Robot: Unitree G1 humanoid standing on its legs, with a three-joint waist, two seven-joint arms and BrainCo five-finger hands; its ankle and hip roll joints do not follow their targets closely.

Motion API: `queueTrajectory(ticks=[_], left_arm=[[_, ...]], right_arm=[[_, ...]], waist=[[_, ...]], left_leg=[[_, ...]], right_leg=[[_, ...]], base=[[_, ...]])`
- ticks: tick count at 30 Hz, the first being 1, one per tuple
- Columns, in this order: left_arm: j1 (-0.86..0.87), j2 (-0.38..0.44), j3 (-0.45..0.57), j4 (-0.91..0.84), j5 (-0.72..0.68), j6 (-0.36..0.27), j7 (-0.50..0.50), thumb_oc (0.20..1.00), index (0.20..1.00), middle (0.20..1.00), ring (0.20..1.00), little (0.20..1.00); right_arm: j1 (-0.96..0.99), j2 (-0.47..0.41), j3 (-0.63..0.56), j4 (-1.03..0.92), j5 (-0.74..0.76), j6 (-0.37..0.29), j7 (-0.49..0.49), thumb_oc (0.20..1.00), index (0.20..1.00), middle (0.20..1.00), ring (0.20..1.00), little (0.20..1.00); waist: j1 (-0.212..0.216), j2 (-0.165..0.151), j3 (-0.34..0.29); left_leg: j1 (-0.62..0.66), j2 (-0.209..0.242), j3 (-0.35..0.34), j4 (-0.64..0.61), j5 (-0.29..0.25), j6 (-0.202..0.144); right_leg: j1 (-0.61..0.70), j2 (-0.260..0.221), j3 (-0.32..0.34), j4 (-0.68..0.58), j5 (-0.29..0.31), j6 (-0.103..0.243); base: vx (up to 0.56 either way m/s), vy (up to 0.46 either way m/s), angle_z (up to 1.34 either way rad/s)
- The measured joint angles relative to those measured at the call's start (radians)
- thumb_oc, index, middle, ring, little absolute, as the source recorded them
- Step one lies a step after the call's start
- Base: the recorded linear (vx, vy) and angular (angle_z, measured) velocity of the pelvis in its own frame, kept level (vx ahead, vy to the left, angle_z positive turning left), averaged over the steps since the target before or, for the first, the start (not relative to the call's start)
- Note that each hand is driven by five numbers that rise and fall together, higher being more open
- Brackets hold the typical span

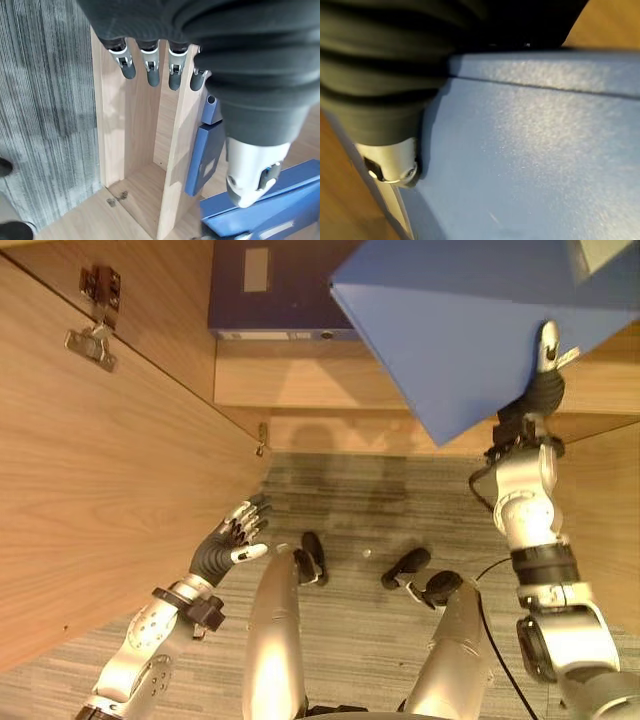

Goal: Put the empty folder in the office cabinet

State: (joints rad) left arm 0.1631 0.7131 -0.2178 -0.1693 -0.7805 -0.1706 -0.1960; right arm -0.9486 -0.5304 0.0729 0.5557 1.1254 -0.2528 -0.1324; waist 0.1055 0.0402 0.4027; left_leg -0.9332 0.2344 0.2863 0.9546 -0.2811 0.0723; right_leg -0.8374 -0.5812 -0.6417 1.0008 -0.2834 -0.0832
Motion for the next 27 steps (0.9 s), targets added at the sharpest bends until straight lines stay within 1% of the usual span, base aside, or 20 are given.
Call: queueTrajectory(ticks=[2,3,4,6,7,8,10,12,16,17,19,21,24,27], left_arm=[[0.001,0.009,-0.014,0.001,-0.003,-0.001,0.014,1.000,1.000,1.000,1.000,1.000],[0.000,0.010,-0.034,0.000,-0.013,-0.001,0.019,1.000,1.000,1.000,1.000,1.000],[0.000,0.011,-0.044,0.000,-0.024,0.000,0.023,1.000,1.000,1.000,1.000,1.000],[0.001,0.014,-0.058,0.001,-0.032,0.001,0.028,1.000,1.000,1.000,1.000,1.000],[-0.013,0.018,-0.061,0.000,-0.039,0.002,0.029,1.000,1.000,1.000,1.000,1.000],[-0.016,0.021,-0.059,0.000,-0.039,0.001,0.029,1.000,1.000,1.000,1.000,1.000],[-0.019,0.028,-0.060,0.002,-0.040,0.002,0.027,1.000,1.000,1.000,1.000,1.000],[-0.012,0.044,-0.061,0.003,-0.049,0.001,0.027,1.000,1.000,1.000,1.000,1.000],[-0.004,0.044,-0.063,0.015,-0.068,0.002,0.027,1.000,1.000,1.000,1.000,1.000],[-0.003,0.043,-0.067,0.016,-0.074,0.002,0.027,1.000,1.000,1.000,1.000,1.000],[-0.004,0.042,-0.083,0.020,-0.077,0.002,0.028,1.000,1.000,1.000,1.000,1.000],[-0.005,0.041,-0.109,0.020,-0.077,0.002,0.030,1.000,1.000,1.000,1.000,1.000],[-0.006,0.038,-0.145,0.021,-0.077,0.003,0.044,1.000,1.000,1.000,1.000,1.000],[-0.005,0.038,-0.147,0.022,-0.076,0.005,0.060,1.000,1.000,1.000,1.000,1.000]], right_arm=[[-0.143,-0.018,0.018,0.165,0.034,-0.002,-0.013,0.200,0.200,0.200,0.200,0.200],[-0.278,-0.022,0.026,0.344,0.072,-0.004,-0.025,0.200,0.200,0.200,0.200,0.200],[-0.327,-0.024,0.028,0.404,0.095,-0.005,-0.026,0.200,0.200,0.200,0.200,0.200],[-0.368,-0.025,0.030,0.442,0.140,-0.005,-0.027,0.200,0.200,0.200,0.200,0.200],[-0.421,-0.028,0.031,0.540,0.185,-0.005,-0.019,0.200,0.200,0.200,0.200,0.200],[-0.432,-0.036,0.032,0.553,0.199,-0.005,-0.020,0.200,0.200,0.200,0.200,0.200],[-0.459,-0.074,0.037,0.656,0.199,-0.003,0.011,0.200,0.200,0.200,0.200,0.200],[-0.467,-0.127,0.028,0.723,0.202,0.003,0.010,0.200,0.200,0.200,0.200,0.200],[-0.475,-0.139,-0.005,0.770,0.228,0.002,0.017,0.200,0.200,0.200,0.200,0.200],[-0.475,-0.139,-0.011,0.794,0.232,0.002,0.013,0.200,0.200,0.200,0.200,0.200],[-0.475,-0.137,-0.035,0.828,0.235,0.000,0.007,0.200,0.200,0.200,0.200,0.200],[-0.475,-0.131,-0.036,0.830,0.260,-0.006,-0.011,0.200,0.200,0.200,0.200,0.200],[-0.475,-0.099,-0.041,0.826,0.271,-0.015,-0.058,0.200,0.200,0.200,0.200,0.200],[-0.475,-0.078,-0.051,0.823,0.280,-0.031,-0.089,0.200,0.200,0.200,0.200,0.200]], waist=[[0.018,0.000,0.000],[0.041,-0.002,-0.001],[0.047,-0.002,-0.002],[0.062,-0.001,-0.004],[0.082,-0.002,-0.005],[0.090,-0.002,-0.006],[0.106,-0.001,-0.024],[0.122,0.001,-0.035],[0.129,0.007,-0.039],[0.135,0.020,-0.048],[0.147,0.026,-0.067],[0.156,0.034,-0.078],[0.158,0.036,-0.092],[0.159,0.036,-0.102]], left_leg=[[-0.005,0.004,-0.002,0.009,0.000,0.000],[-0.005,0.004,-0.005,0.014,-0.001,-0.001],[-0.005,0.004,-0.006,0.015,-0.001,-0.001],[-0.006,0.003,-0.007,0.014,-0.001,-0.002],[-0.006,-0.001,-0.010,0.010,-0.002,-0.003],[-0.008,-0.003,-0.012,0.010,-0.001,-0.004],[-0.019,-0.009,-0.023,0.008,-0.001,-0.005],[-0.018,-0.022,-0.039,-0.001,0.006,-0.015],[-0.002,-0.035,-0.049,-0.020,0.011,-0.021],[0.002,-0.039,-0.065,-0.024,0.013,-0.024],[0.001,-0.043,-0.073,-0.027,0.015,-0.027],[0.002,-0.044,-0.075,-0.027,0.015,-0.027],[0.001,-0.045,-0.079,-0.027,0.014,-0.026],[-0.002,-0.046,-0.083,-0.027,0.015,-0.027]], right_leg=[[-0.003,-0.002,0.000,0.008,-0.004,0.000],[-0.003,-0.004,0.001,0.015,-0.008,-0.002],[-0.003,-0.005,0.000,0.016,-0.011,-0.001],[-0.002,-0.005,0.000,0.017,-0.015,0.001],[0.000,-0.010,-0.003,0.023,-0.017,-0.001],[0.002,-0.011,-0.006,0.026,-0.018,-0.004],[0.006,-0.015,-0.022,0.027,-0.022,-0.003],[0.021,-0.018,-0.031,0.026,-0.027,-0.002],[0.048,-0.022,-0.045,0.016,-0.031,0.005],[0.069,-0.020,-0.061,0.013,-0.036,0.012],[0.074,-0.020,-0.061,0.013,-0.041,0.016],[0.076,-0.021,-0.063,0.014,-0.044,0.016],[0.078,-0.021,-0.066,0.017,-0.048,0.017],[0.078,-0.024,-0.070,0.021,-0.052,0.015]], base=[[0.00,0.000,0.00],[0.00,-0.017,0.03],[0.00,-0.016,0.05],[0.01,-0.035,0.06],[0.02,-0.050,0.09],[0.02,-0.035,0.13],[0.00,-0.028,0.16],[0.00,-0.032,0.25],[0.00,-0.028,0.16],[0.01,-0.014,0.20],[0.01,-0.015,0.15],[0.00,-0.004,0.03],[0.00,-0.002,0.01],[0.00,0.000,0.02]])
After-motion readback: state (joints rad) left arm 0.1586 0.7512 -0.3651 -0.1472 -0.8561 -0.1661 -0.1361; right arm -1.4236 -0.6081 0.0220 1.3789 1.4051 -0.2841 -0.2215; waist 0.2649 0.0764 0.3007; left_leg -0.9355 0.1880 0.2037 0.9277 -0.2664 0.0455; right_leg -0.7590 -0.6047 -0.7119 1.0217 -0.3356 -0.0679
